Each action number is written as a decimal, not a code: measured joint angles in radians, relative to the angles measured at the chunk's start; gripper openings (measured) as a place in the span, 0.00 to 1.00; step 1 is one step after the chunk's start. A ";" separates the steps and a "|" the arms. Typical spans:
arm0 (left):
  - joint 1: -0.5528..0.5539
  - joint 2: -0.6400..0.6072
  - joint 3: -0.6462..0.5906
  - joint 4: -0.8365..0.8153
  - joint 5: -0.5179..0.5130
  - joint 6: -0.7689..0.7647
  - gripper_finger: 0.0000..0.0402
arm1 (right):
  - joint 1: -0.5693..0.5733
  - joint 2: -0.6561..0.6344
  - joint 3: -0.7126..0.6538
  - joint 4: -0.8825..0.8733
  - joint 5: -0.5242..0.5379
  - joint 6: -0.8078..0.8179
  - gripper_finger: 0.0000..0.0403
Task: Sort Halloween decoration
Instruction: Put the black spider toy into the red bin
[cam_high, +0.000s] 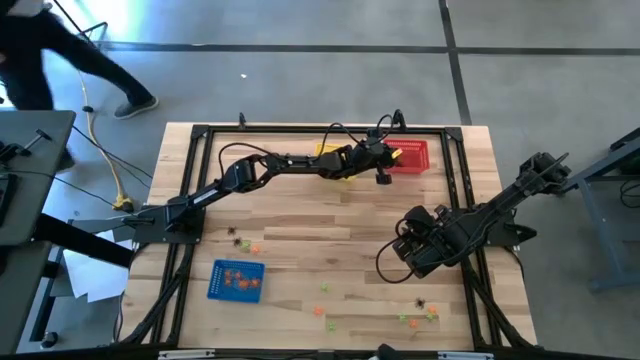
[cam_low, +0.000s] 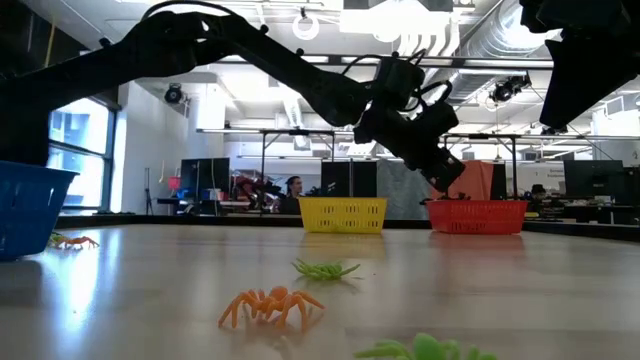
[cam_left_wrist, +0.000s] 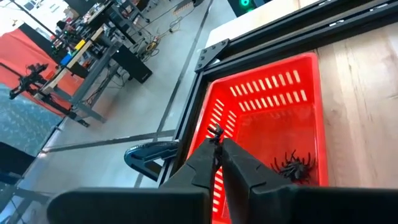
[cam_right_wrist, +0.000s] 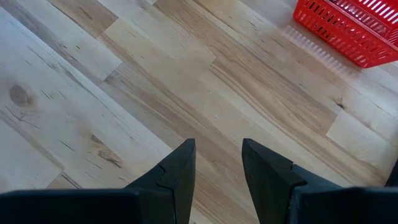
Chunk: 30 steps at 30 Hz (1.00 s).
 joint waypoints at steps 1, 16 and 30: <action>0.000 0.000 0.000 0.002 0.000 -0.007 0.01 | 0.000 0.000 0.000 0.000 0.000 0.000 0.32; 0.000 0.000 0.000 0.004 0.003 -0.077 0.23 | 0.000 0.000 0.000 0.004 0.000 0.000 0.32; -0.008 0.000 0.000 0.004 0.053 -0.133 0.44 | 0.000 0.000 0.000 0.021 0.000 0.000 0.32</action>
